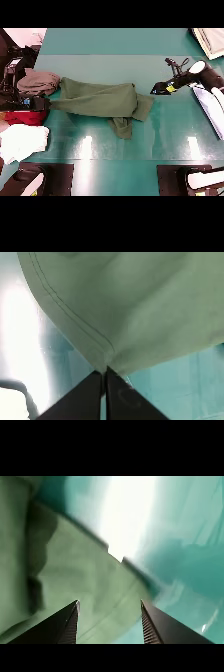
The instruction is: Fold the shirts.
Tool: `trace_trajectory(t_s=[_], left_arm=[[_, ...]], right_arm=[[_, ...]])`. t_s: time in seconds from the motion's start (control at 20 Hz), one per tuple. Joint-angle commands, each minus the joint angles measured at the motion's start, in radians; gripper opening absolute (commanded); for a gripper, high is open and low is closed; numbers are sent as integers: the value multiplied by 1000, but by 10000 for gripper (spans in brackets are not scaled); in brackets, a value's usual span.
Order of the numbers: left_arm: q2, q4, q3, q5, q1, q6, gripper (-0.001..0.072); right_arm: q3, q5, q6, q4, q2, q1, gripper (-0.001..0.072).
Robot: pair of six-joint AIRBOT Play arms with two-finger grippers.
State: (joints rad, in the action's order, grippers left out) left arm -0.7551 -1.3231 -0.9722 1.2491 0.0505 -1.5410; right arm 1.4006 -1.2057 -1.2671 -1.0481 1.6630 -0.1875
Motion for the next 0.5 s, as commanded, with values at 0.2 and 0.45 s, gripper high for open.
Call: trace_trajectory(t_s=[0.2,0.45], left_arm=[[1,8,-1,-1,-1,-6,25],[1,34,-1,-9,-1,-6,25]], right_arm=[[247,-243,46,2,257,-6,428],[274,-381,66,6,284,-6,24]])
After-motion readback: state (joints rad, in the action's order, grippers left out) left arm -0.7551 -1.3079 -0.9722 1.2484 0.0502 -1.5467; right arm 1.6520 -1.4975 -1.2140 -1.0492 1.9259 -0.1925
